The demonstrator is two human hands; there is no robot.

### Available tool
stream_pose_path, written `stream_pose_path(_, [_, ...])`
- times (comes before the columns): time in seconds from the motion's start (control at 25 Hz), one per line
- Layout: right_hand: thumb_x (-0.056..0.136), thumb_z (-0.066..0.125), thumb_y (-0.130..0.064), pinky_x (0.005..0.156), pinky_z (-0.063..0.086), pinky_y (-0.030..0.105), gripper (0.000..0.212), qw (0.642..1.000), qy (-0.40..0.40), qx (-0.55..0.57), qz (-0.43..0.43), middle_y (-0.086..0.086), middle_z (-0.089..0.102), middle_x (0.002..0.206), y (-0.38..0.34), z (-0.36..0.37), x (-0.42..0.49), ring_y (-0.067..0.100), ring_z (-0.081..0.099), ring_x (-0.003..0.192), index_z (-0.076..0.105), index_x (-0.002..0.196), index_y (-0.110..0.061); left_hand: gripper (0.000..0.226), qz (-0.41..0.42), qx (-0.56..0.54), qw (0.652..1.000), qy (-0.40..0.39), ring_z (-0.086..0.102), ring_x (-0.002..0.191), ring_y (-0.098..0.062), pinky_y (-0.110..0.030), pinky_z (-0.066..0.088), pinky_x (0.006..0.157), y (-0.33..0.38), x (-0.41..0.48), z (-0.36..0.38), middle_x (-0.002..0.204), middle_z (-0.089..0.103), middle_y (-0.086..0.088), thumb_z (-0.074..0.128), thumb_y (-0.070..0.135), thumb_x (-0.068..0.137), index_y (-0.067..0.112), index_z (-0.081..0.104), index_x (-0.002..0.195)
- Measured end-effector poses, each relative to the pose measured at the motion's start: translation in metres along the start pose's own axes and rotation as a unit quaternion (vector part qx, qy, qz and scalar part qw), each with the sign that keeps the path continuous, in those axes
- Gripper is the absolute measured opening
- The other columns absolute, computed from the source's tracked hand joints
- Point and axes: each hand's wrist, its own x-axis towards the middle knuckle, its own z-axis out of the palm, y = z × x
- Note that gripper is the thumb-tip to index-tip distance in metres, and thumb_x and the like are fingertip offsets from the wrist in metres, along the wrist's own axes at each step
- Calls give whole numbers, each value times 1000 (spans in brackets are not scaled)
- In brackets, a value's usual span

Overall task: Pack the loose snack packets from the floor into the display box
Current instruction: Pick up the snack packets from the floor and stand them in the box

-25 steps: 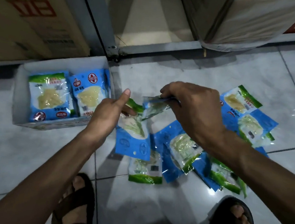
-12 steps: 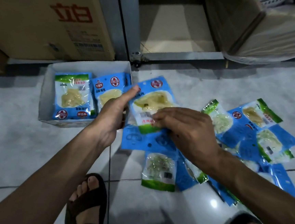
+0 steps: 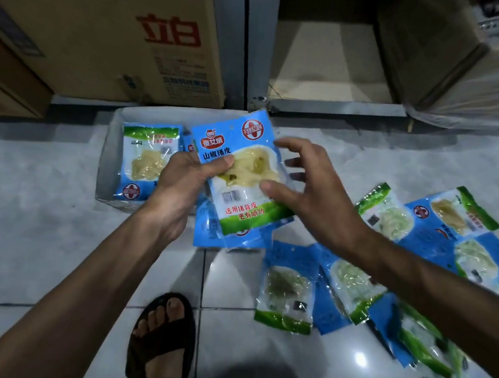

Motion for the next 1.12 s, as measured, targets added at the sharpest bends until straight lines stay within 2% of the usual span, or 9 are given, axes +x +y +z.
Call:
stream_pose_path(0.08, [78, 78, -22, 73, 60, 30, 55, 995, -13, 84, 45, -1, 58, 111, -14, 9, 24, 16, 64, 93, 50, 123, -33, 9, 12, -15, 1000, -3, 75, 84, -22, -37, 61, 77, 4, -1, -10, 95, 77, -5, 68, 12, 87, 12, 72, 94])
stream_pose_path(0.16, [74, 81, -20, 66, 59, 32, 54, 992, -20, 106, 60, -2, 60, 99, -23, 16, 40, 14, 66, 80, 53, 117, -35, 17, 13, -21, 1000, -11, 74, 86, -24, -38, 61, 78, 7, -1, -22, 97, 77, -7, 66, 14, 88, 7, 71, 103])
stream_pose_path(0.4, [77, 77, -7, 75, 60, 34, 44, 977, -80, 189, 62, 3, 63, 111, -46, 60, 65, 16, 67, 89, 57, 113, -23, 26, -5, -21, 999, 26, 73, 90, -30, -51, 55, 89, 15, 9, -67, 102, 76, -9, 65, 19, 88, 8, 69, 112])
stream_pose_path(0.56, [74, 79, -3, 71, 60, 29, 47, 976, -143, 147, 66, -4, 64, 115, -55, 85, 75, 10, 70, 89, 60, 114, -18, 28, -21, -34, 999, 23, 72, 91, -30, -45, 59, 82, 18, 10, -87, 106, 74, -12, 64, 18, 88, 9, 68, 114])
stream_pose_path(0.64, [71, 78, 4, 70, 58, 25, 49, 973, -110, 188, 70, -6, 64, 116, -57, 88, 86, 5, 69, 84, 63, 114, -15, 22, -14, -33, 998, 60, 74, 81, -24, -37, 61, 69, 19, 10, -93, 96, 76, -6, 64, 25, 88, 12, 71, 104])
stream_pose_path(0.72, [72, 74, 9, 72, 58, 28, 51, 957, -45, 270, 94, -4, 64, 118, -56, 82, 103, 9, 70, 87, 62, 117, -11, 11, 36, -73, 982, 170, 71, 65, -11, -22, 54, 53, 21, 14, -103, 81, 73, -1, 65, 19, 87, 11, 71, 92])
stream_pose_path(0.84, [74, 73, 8, 73, 60, 34, 50, 958, -15, 264, 108, 5, 66, 118, -45, 67, 116, 20, 72, 92, 60, 118, -13, 17, 123, -94, 944, 290, 62, 59, 0, -15, 50, 60, 27, 20, -122, 78, 66, 2, 64, -3, 82, 9, 70, 93])
stream_pose_path(1.0, [76, 74, 4, 65, 59, 26, 45, 973, -24, 172, 153, -1, 58, 126, -17, 87, 105, 14, 70, 87, 61, 113, -19, 28, 131, -112, 932, 320, 61, 65, -4, -13, 49, 60, 22, 25, -131, 86, 65, -2, 62, -11, 79, 8, 68, 99])
stream_pose_path(1.12, [74, 78, -2, 83, 59, 39, 44, 973, 40, 123, 190, 1, 56, 134, 6, 104, 116, 23, 66, 101, 61, 107, -25, 29, 117, -129, 931, 320, 62, 62, -1, -12, 49, 57, 17, 24, -128, 87, 65, -1, 62, -12, 80, 8, 67, 100])
